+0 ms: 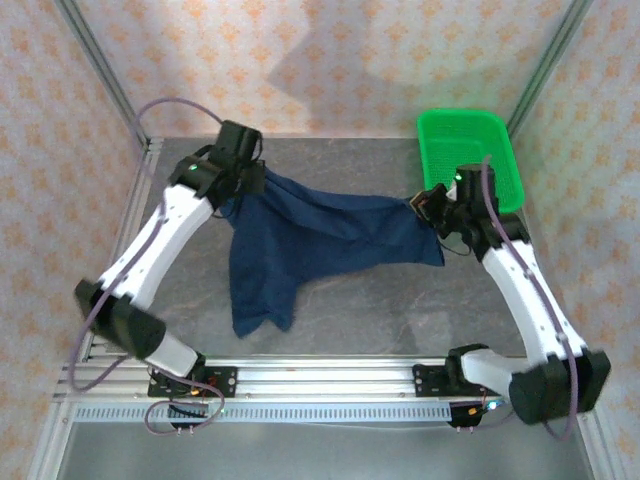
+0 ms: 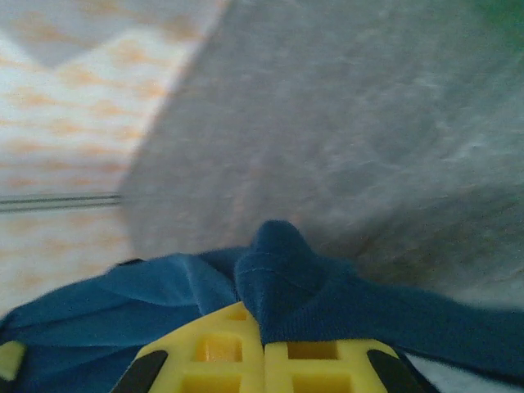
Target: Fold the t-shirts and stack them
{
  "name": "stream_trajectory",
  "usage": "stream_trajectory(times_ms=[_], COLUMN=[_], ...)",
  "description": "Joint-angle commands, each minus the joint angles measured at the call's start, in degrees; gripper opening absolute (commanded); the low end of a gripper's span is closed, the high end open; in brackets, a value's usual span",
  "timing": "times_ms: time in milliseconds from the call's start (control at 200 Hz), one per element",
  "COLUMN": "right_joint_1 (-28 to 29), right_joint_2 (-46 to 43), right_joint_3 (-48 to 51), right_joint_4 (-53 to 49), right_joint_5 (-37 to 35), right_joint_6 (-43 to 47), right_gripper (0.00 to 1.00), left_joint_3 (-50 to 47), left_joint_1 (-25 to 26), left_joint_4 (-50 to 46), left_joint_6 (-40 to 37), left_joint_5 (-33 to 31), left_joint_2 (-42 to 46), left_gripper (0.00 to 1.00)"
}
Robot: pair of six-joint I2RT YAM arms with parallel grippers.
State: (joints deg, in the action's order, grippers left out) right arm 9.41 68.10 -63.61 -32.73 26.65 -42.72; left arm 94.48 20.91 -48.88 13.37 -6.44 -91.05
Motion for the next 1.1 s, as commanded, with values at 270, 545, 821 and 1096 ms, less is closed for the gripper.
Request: stream_trajectory(times_ms=[270, 545, 821, 1096], right_joint_1=[-1.08, -1.07, -1.11, -1.09], right_joint_2=[15.79, 3.27, -12.45, -15.13], right_joint_3=[-4.1, -5.54, 2.38, 9.56], right_joint_4=[9.26, -2.47, -18.42, -19.44], right_joint_5=[-8.5, -9.86, 2.17, 2.27], right_joint_6=[10.15, 16.97, 16.88, 16.75], right_gripper=[0.48, 0.99, 1.0, 0.98], left_joint_3=[6.63, -1.85, -38.63, -55.2], left_joint_1=[-2.1, -2.54, -2.55, -2.54], left_joint_4=[5.03, -6.03, -10.77, -1.17], left_joint_6=[1.9, 15.82, 32.4, 38.3], left_joint_5=[0.66, 10.59, 16.65, 23.16], left_joint_2=[-12.77, 9.26, 33.81, 32.11], left_gripper=[0.77, 1.0, 0.92, 0.7])
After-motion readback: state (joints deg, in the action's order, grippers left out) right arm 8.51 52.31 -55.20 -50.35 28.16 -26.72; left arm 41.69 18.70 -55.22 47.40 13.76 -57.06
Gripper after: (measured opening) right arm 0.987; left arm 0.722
